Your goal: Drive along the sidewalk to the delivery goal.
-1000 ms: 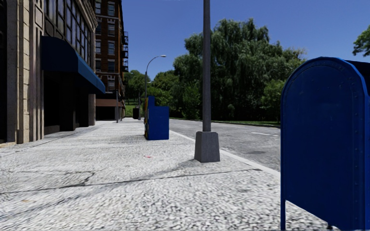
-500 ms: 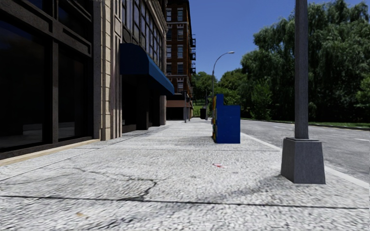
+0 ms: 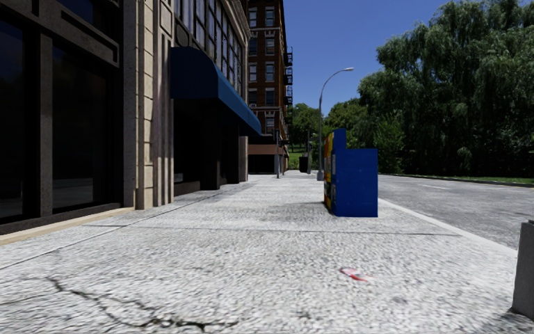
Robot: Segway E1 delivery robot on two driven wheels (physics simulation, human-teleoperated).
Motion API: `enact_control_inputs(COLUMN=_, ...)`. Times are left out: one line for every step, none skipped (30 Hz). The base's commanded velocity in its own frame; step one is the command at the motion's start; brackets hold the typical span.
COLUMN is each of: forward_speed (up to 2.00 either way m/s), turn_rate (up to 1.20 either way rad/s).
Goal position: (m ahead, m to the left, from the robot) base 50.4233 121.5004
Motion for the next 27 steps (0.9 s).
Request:
enact_control_inputs(forward_speed=2.00, turn_rate=0.00)
enact_control_inputs(forward_speed=2.00, turn_rate=0.00)
enact_control_inputs(forward_speed=2.00, turn_rate=0.00)
enact_control_inputs(forward_speed=2.00, turn_rate=0.00)
enact_control_inputs(forward_speed=2.00, turn_rate=0.00)
enact_control_inputs(forward_speed=2.00, turn_rate=0.00)
enact_control_inputs(forward_speed=2.00, turn_rate=0.00)
enact_control_inputs(forward_speed=2.00, turn_rate=0.00)
enact_control_inputs(forward_speed=2.00, turn_rate=0.00)
enact_control_inputs(forward_speed=2.00, turn_rate=0.00)
enact_control_inputs(forward_speed=2.00, turn_rate=0.00)
enact_control_inputs(forward_speed=2.00, turn_rate=0.00)
enact_control_inputs(forward_speed=2.00, turn_rate=0.00)
enact_control_inputs(forward_speed=2.00, turn_rate=0.00)
enact_control_inputs(forward_speed=2.00, turn_rate=0.00)
enact_control_inputs(forward_speed=2.00, turn_rate=0.00)
enact_control_inputs(forward_speed=2.00, turn_rate=0.00)
enact_control_inputs(forward_speed=2.00, turn_rate=0.00)
enact_control_inputs(forward_speed=2.00, turn_rate=0.00)
enact_control_inputs(forward_speed=2.00, turn_rate=0.00)
enact_control_inputs(forward_speed=2.00, turn_rate=0.00)
enact_control_inputs(forward_speed=2.00, turn_rate=0.00)
enact_control_inputs(forward_speed=2.00, turn_rate=0.00)
enact_control_inputs(forward_speed=2.00, turn_rate=0.00)
enact_control_inputs(forward_speed=2.00, turn_rate=0.00)
enact_control_inputs(forward_speed=2.00, turn_rate=0.00)
enact_control_inputs(forward_speed=2.00, turn_rate=0.00)
